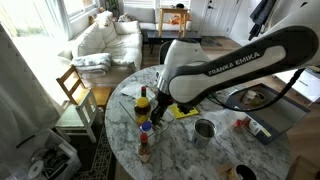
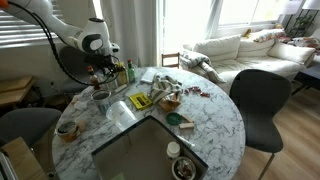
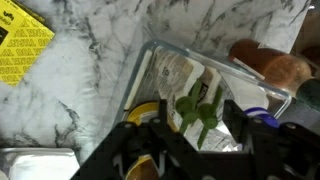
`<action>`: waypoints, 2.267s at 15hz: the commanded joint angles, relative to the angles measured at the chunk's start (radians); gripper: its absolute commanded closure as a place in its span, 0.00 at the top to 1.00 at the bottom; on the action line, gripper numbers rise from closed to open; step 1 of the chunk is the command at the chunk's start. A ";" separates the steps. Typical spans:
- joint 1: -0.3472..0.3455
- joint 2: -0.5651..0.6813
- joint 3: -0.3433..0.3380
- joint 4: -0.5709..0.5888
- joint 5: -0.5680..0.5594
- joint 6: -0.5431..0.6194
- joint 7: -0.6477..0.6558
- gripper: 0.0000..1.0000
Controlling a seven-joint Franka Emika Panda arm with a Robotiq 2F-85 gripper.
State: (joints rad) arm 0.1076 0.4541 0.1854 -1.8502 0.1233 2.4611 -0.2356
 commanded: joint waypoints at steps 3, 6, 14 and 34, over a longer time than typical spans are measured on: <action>0.011 0.031 -0.019 0.021 -0.032 0.038 0.045 0.33; 0.009 0.036 -0.018 0.026 -0.034 0.041 0.046 0.07; -0.013 -0.045 0.007 0.008 -0.001 -0.008 0.017 0.05; -0.020 -0.562 -0.073 -0.218 0.059 -0.445 0.004 0.05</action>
State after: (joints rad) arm 0.0921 -0.0243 0.1379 -1.9867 0.1579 2.0928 -0.2047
